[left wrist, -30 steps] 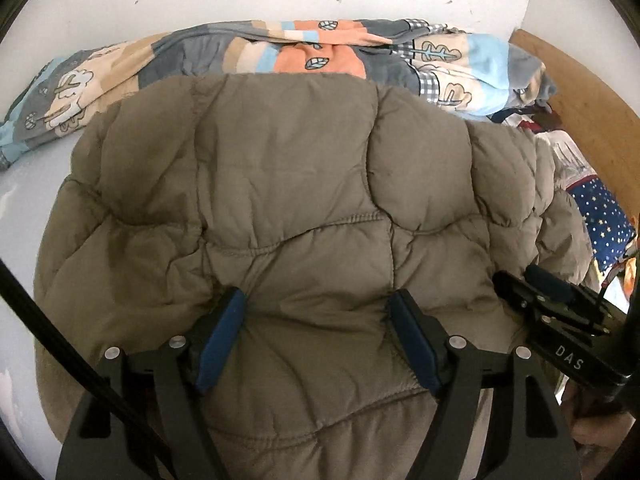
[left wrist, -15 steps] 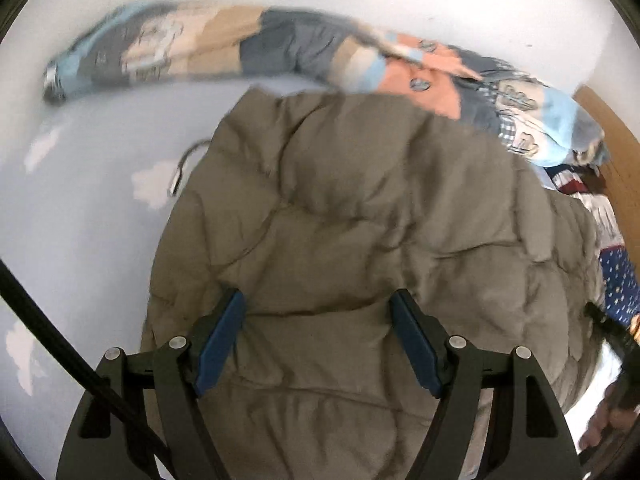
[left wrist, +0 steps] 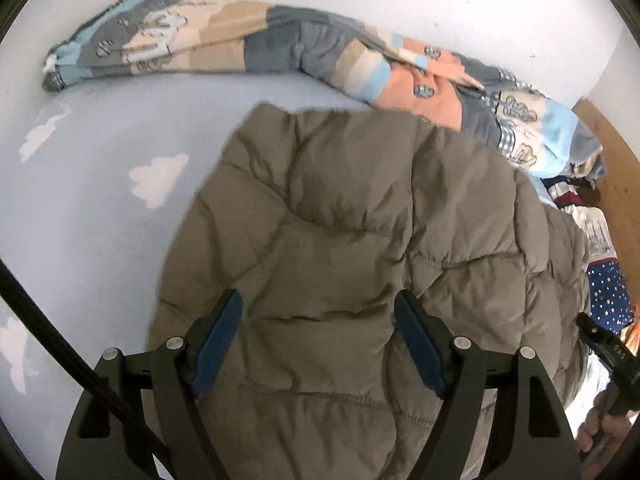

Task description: Fold large clothes

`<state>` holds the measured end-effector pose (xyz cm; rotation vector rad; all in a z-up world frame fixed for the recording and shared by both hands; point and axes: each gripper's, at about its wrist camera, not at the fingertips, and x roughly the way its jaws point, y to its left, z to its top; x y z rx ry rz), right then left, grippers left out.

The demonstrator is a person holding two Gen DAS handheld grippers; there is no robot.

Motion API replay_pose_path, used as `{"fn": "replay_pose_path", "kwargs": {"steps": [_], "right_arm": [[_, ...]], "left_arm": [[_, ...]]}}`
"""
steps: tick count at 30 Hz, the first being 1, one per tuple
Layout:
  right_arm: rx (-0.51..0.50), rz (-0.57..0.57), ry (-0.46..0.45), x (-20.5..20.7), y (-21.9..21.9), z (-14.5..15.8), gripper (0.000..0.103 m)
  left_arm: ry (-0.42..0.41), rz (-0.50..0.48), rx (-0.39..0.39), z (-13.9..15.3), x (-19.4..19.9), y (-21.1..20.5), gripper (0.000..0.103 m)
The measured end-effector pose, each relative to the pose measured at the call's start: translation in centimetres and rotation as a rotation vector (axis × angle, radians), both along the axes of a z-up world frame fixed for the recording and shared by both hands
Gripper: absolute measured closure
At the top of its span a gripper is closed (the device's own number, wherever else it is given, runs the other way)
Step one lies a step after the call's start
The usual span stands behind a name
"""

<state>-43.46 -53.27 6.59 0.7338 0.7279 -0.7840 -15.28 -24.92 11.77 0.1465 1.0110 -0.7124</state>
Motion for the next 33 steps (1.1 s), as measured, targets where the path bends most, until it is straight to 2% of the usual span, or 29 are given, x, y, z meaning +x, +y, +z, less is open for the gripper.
{"fn": "replay_pose_path", "kwargs": {"steps": [3, 7, 8, 9, 10, 13, 17, 19, 22, 23, 25, 27, 28, 30, 33], "right_arm": [[-0.023, -0.032, -0.017, -1.7, 0.3, 1.5, 0.038], [-0.001, -0.070, -0.014, -4.5, 0.7, 1.8, 0.039], [0.010, -0.067, -0.021, -5.2, 1.0, 1.7, 0.048], [0.015, -0.059, -0.021, -5.9, 1.3, 1.6, 0.062], [0.016, -0.056, -0.010, -6.4, 1.7, 1.5, 0.064], [0.035, -0.043, 0.020, -7.9, 2.1, 0.6, 0.064], [0.052, -0.068, 0.070, -9.1, 1.6, -1.3, 0.064], [0.093, -0.066, 0.055, -9.2, 0.9, -2.8, 0.064], [0.122, -0.056, 0.071, -8.7, 0.0, -4.4, 0.063], [0.139, -0.063, 0.070, -8.7, -0.3, -5.1, 0.060], [0.186, -0.076, 0.050, -9.1, -1.0, -5.9, 0.056], [0.230, -0.105, 0.043, -9.7, -1.6, -6.3, 0.042], [0.243, -0.120, 0.032, -10.0, -1.7, -6.0, 0.042], [0.219, -0.135, 0.024, -10.4, -1.3, -4.7, 0.046], [0.043, -0.126, 0.050, -10.0, 0.7, -0.7, 0.047]], "left_arm": [[0.000, 0.002, 0.015, 0.5, 0.1, 0.9, 0.025], [0.043, -0.020, 0.037, 0.3, 0.1, 2.1, 0.025], [0.042, -0.028, 0.043, 0.3, 0.0, 2.4, 0.025], [0.034, -0.039, 0.051, 0.4, -0.3, 2.7, 0.025], [0.025, -0.043, 0.064, 0.3, -0.6, 3.0, 0.025], [0.024, -0.035, 0.050, 0.0, -1.3, 4.7, 0.025], [0.045, -0.026, 0.096, -2.3, -1.0, 5.2, 0.025], [0.066, -0.039, 0.102, -3.5, -0.6, 4.9, 0.025], [0.077, -0.034, 0.129, -5.0, 0.1, 4.4, 0.013], [0.102, -0.022, 0.128, -5.5, 0.6, 4.6, 0.007], [0.216, 0.013, 0.069, -6.4, 1.8, 5.5, 0.007], [0.265, 0.031, 0.036, -6.3, 2.2, 6.2, 0.007], [0.249, 0.032, 0.033, -5.7, 2.1, 6.4, 0.008], [0.149, 0.050, 0.048, -3.7, 1.2, 6.8, 0.010], [-0.001, 0.072, 0.021, 0.0, -0.6, 7.5, 0.010]]}}
